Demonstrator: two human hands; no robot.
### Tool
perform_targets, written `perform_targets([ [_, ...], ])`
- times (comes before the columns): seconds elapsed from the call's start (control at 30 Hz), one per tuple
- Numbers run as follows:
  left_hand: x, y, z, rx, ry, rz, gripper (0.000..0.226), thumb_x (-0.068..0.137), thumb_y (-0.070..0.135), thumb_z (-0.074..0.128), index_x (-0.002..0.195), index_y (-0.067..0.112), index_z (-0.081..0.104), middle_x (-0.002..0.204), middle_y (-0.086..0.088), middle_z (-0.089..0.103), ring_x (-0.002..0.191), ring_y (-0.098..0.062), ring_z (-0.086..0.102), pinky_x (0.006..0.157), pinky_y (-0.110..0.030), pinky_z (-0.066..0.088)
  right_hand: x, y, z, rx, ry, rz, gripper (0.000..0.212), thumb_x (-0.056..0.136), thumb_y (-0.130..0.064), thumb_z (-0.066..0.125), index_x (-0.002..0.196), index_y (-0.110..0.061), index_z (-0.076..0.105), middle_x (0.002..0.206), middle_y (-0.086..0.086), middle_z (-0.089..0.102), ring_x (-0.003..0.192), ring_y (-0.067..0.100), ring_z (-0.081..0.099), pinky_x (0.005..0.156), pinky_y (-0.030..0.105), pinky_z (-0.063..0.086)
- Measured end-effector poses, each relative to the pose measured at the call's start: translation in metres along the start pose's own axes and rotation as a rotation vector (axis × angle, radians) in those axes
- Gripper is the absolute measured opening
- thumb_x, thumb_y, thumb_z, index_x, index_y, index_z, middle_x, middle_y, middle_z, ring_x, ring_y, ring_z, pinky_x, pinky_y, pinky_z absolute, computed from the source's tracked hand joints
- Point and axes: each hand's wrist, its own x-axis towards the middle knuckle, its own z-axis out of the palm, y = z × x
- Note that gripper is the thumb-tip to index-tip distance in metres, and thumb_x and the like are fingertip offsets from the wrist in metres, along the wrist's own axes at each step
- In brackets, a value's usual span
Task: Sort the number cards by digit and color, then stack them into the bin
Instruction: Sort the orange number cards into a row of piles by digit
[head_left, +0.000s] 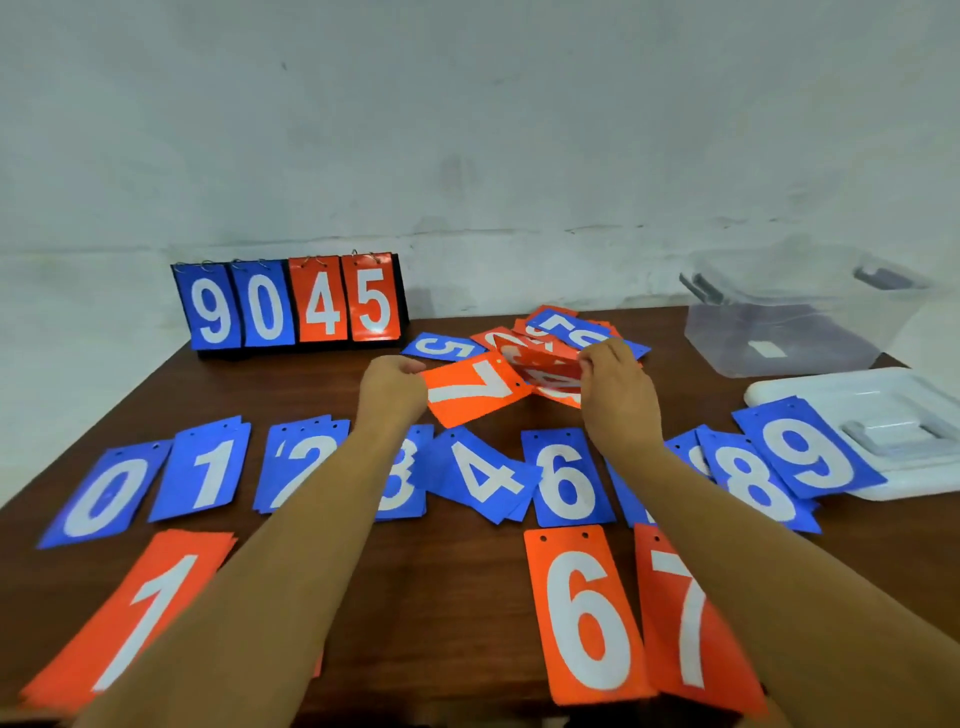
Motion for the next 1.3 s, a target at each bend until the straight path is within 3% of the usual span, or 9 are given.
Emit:
perform_targets([
  [0.13, -0.023, -0.007, -0.014, -0.119, 0.027, -0.040, 0.022, 0.096, 0.011, 0.058, 0.114, 0.003, 0.066, 0.098, -0.005, 0.066, 0.075, -0.010, 0.057, 0.058, -0.023, 0.047, -0.011, -0.019, -0.017, 0.175, 0.070, 0.060, 0.021, 0.101, -0.008, 0.043, 0.115, -0.002, 0.058, 0.116, 0.014, 0.060, 0.105, 0.027, 0.059, 0.085, 0.039, 0.050],
  [0.33, -0.049, -0.023, -0.024, -0.239, 0.040, -0.162, 0.014, 0.096, 0.012, 0.056, 0.107, 0.008, 0.062, 0.083, -0.002, 0.064, 0.075, -0.017, 0.062, 0.083, -0.048, 0.057, -0.034, -0.047, -0.044, 0.654, 0.215, 0.316, 0.010, 0.097, -0.026, 0.055, 0.092, -0.018, 0.058, 0.085, -0.008, 0.059, 0.076, 0.005, 0.057, 0.063, 0.012, 0.040],
  [0.43, -0.063, -0.032, -0.027, -0.278, 0.053, -0.169, 0.005, 0.096, 0.008, 0.054, 0.094, 0.010, 0.059, 0.092, -0.009, 0.068, 0.085, -0.026, 0.070, 0.082, -0.052, 0.058, -0.045, -0.052, -0.051, 0.792, 0.237, 0.410, 0.012, 0.092, -0.030, 0.065, 0.091, -0.019, 0.059, 0.084, -0.012, 0.059, 0.076, 0.002, 0.057, 0.061, 0.011, 0.041],
  [0.6, -0.078, -0.041, -0.031, -0.392, 0.071, -0.221, 0.015, 0.098, 0.011, 0.050, 0.113, 0.008, 0.053, 0.115, -0.014, 0.066, 0.091, -0.029, 0.071, 0.079, -0.042, 0.060, -0.057, -0.051, -0.049, 0.935, 0.178, 0.481, 0.011, 0.091, -0.013, 0.065, 0.099, -0.018, 0.059, 0.093, -0.009, 0.059, 0.089, 0.008, 0.060, 0.071, 0.020, 0.051],
  [0.77, -0.094, -0.036, -0.036, -0.579, -0.029, -0.193, 0.033, 0.098, 0.008, 0.052, 0.131, 0.009, 0.052, 0.117, -0.012, 0.066, 0.100, -0.025, 0.069, 0.081, -0.037, 0.059, -0.064, -0.048, -0.049, 1.002, 0.006, 0.368, 0.027, 0.090, 0.000, 0.062, 0.111, -0.016, 0.057, 0.108, -0.005, 0.062, 0.101, 0.009, 0.061, 0.079, 0.027, 0.055],
  [0.97, -0.123, -0.025, -0.043, -0.917, -0.294, -0.287, 0.020, 0.098, 0.002, 0.043, 0.110, 0.006, 0.059, 0.103, -0.015, 0.073, 0.087, -0.023, 0.073, 0.066, -0.033, 0.058, -0.068, -0.051, -0.054, 0.927, -0.261, 0.227, 0.057, 0.091, 0.001, 0.061, 0.136, -0.029, 0.043, 0.122, -0.008, 0.051, 0.101, 0.008, 0.059, 0.074, 0.035, 0.060],
  [1.07, -0.131, -0.029, -0.042, -0.920, -0.369, -0.259, 0.021, 0.098, 0.002, 0.040, 0.107, 0.004, 0.058, 0.105, -0.018, 0.072, 0.088, -0.025, 0.072, 0.069, -0.035, 0.058, -0.068, -0.051, -0.055, 0.793, -0.335, 0.212, 0.057, 0.091, 0.002, 0.060, 0.135, -0.031, 0.044, 0.121, -0.005, 0.053, 0.095, 0.011, 0.062, 0.075, 0.045, 0.060],
  [1.17, -0.138, -0.033, -0.041, -0.930, -0.413, -0.267, 0.017, 0.098, 0.011, 0.048, 0.107, 0.006, 0.061, 0.098, -0.015, 0.073, 0.083, -0.024, 0.073, 0.067, -0.034, 0.059, -0.070, -0.051, -0.053, 0.740, -0.380, 0.134, 0.061, 0.089, 0.005, 0.061, 0.137, -0.028, 0.043, 0.120, -0.003, 0.057, 0.107, 0.021, 0.062, 0.080, 0.042, 0.059],
  [1.3, -0.144, -0.045, -0.038, -0.807, -0.498, -0.213, 0.028, 0.094, 0.015, 0.060, 0.121, 0.008, 0.062, 0.111, -0.012, 0.073, 0.099, -0.027, 0.072, 0.077, -0.037, 0.061, -0.075, -0.056, -0.052, 0.746, -0.379, 0.106, 0.062, 0.088, 0.005, 0.062, 0.137, -0.027, 0.042, 0.117, -0.004, 0.058, 0.105, 0.018, 0.063, 0.082, 0.038, 0.058],
])
